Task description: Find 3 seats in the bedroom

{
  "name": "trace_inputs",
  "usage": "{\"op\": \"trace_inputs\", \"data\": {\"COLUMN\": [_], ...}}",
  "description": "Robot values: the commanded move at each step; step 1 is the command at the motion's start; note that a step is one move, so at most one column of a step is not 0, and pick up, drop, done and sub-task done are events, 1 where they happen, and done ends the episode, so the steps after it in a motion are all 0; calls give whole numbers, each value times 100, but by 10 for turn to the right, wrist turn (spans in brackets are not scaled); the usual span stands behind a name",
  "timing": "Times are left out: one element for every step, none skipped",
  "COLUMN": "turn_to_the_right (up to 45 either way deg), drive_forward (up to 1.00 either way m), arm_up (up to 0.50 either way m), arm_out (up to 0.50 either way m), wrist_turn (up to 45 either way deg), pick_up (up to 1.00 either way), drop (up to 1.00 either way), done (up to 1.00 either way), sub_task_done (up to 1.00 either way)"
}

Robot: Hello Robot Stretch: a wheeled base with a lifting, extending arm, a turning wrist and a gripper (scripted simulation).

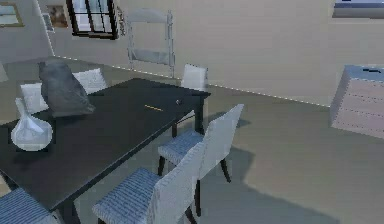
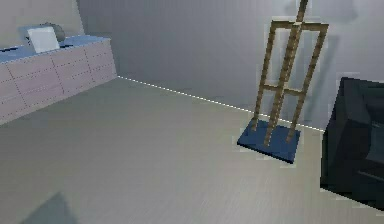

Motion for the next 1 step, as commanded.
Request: {"op": "trace_inputs", "data": {"turn_to_the_right": [0], "drive_forward": [0], "arm_up": [0], "arm_out": [0], "wrist_turn": [0], "pick_up": [0], "drop": [0], "done": [100], "sub_task_done": [0]}}
